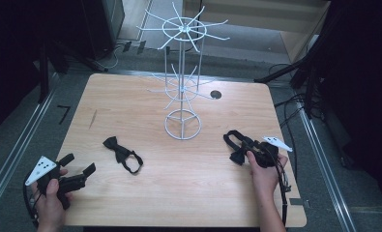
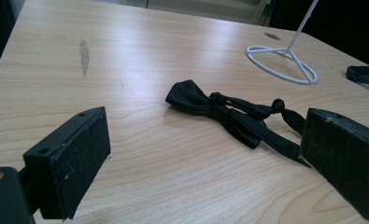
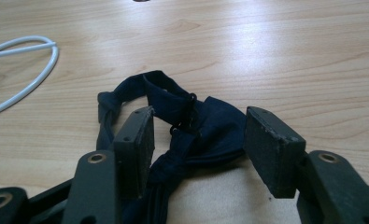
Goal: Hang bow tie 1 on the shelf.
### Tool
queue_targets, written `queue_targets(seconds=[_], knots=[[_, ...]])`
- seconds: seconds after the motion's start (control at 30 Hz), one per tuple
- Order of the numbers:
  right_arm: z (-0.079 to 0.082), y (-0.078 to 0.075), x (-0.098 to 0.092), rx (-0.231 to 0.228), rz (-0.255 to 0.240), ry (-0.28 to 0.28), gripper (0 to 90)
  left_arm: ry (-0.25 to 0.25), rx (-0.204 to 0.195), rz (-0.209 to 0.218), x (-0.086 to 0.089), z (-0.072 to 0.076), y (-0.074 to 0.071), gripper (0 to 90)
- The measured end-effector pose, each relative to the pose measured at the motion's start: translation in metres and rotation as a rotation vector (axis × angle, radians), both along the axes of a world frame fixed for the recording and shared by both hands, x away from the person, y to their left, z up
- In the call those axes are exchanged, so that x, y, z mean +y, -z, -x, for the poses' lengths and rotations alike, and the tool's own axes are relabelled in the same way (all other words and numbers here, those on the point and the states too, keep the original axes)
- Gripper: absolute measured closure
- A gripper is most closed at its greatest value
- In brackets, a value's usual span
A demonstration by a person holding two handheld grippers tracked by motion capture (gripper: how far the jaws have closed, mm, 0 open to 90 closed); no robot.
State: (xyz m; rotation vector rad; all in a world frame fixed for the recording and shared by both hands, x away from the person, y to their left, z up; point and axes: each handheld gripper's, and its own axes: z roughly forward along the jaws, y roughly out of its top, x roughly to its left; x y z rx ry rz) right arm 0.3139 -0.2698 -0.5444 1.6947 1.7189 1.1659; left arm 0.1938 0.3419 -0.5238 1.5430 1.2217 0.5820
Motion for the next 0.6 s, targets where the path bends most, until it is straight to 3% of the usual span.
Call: queue_targets(seconds=[0.13,0.27,0.5,0.53,0.57,0.6], knots=[[-0.004,0.005,-0.002,0.025,-0.005,0.027,44.1,0.002,0.004,-0.003,0.000,0.000,0.000,2.7],[-0.003,0.003,0.000,0.005,-0.026,0.015,43.4,0.005,0.006,-0.007,0.000,-0.001,0.000,2.7],[-0.006,0.005,0.004,0.039,0.004,0.012,44.5,0.007,0.008,-0.012,-0.001,-0.001,0.000,2.7],[-0.007,0.005,0.004,0.048,0.016,0.011,44.6,0.007,0.008,-0.013,-0.001,-0.001,0.000,2.7],[-0.008,0.005,0.009,0.071,0.067,-0.003,44.5,0.007,0.008,-0.012,-0.001,-0.001,0.000,2.7],[-0.008,0.005,0.009,0.071,0.067,-0.003,44.5,0.006,0.009,-0.013,-0.001,-0.001,0.000,2.7]])
